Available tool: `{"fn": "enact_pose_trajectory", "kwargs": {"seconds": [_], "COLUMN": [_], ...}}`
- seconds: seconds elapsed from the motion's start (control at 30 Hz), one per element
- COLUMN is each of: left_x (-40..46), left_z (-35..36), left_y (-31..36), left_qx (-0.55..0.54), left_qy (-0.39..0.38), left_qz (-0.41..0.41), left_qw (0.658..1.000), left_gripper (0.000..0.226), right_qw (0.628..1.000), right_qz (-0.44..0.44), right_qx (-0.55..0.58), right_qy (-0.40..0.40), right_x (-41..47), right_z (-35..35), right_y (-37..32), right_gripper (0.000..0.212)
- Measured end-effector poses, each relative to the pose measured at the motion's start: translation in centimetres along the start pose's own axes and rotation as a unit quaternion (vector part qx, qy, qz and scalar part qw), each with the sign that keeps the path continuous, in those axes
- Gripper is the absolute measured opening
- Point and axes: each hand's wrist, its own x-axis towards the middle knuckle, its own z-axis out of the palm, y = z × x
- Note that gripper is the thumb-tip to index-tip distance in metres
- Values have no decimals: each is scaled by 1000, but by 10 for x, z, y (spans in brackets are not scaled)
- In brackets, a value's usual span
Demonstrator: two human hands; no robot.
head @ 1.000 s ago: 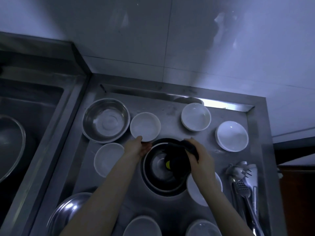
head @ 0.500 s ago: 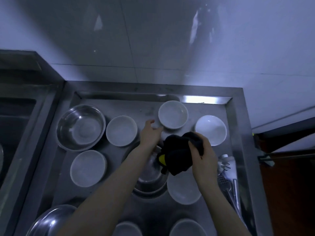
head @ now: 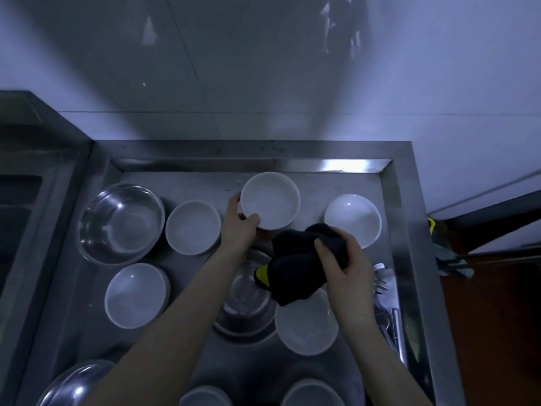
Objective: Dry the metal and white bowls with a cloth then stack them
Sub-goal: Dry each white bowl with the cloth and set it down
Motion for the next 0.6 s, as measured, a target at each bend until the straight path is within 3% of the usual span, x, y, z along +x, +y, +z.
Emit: {"fn": "enact_pose_trajectory", "kwargs": {"seconds": [0.23,0.37,0.43,0.53,0.6], "left_x": [-73,-108,-121,-137,-146], "left_z": [-71,-96,-108,-128,-143], "left_y": [4,-5,-6,-7,-11], "left_qx": [-130,-139,-150,-159,-167], "left_qy": [-27,-45,-34,-25,-20], "left_qz": [36,85,93,117,111], "left_qw": [990,986,984,980,979], "left_gripper": [52,38,34,28,25], "right_qw": [995,990,973,866,830], "right_qz": [-40,-87,-159,-305,-338], "right_qx": [46,76,-49,-358,-406], "right_qy": [73,-84,-157,-172,-182], "right_x": [-38,-72,-86,-101,-112], "right_z": [4,31,50,75,88], "right_y": [-61,-85,-79,-65,-63], "right_gripper": [24,44,51,46,43]}}
